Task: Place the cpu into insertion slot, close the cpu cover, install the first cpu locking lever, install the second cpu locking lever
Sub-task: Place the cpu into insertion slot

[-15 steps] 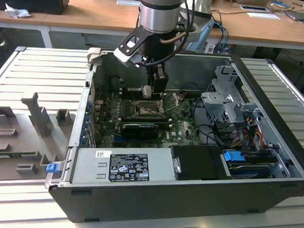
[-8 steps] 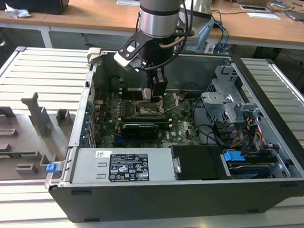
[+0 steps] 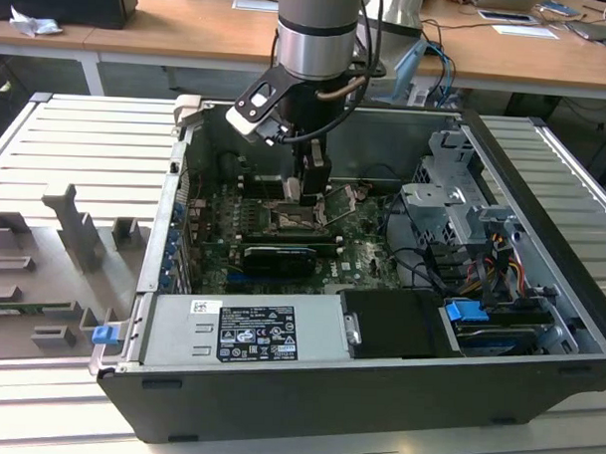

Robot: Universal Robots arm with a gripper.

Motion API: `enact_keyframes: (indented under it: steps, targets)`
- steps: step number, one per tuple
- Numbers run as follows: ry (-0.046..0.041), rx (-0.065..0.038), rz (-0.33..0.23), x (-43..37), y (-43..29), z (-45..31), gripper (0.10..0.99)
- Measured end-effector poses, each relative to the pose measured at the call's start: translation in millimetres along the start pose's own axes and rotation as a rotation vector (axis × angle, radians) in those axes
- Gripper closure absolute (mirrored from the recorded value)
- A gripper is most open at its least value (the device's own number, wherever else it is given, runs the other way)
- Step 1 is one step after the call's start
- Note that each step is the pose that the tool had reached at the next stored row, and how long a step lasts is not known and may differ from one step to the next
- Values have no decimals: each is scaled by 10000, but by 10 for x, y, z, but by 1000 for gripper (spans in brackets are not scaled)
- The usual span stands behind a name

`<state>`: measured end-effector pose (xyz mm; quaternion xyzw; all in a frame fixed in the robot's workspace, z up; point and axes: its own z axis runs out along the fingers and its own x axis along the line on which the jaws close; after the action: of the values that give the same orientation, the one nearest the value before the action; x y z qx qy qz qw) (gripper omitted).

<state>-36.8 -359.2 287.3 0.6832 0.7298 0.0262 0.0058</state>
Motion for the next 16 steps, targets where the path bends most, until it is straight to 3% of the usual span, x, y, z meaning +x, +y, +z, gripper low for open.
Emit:
enact_keyframes:
  steps: [4, 9, 15, 16]
  targets:
    - [-8, 38, 232, 3, -1, 46, 545]
    - [-3, 155, 240, 16, 0, 86, 545]
    - [-2, 162, 241, 31, 2, 116, 545]
    - [-4, 163, 240, 30, 0, 149, 545]
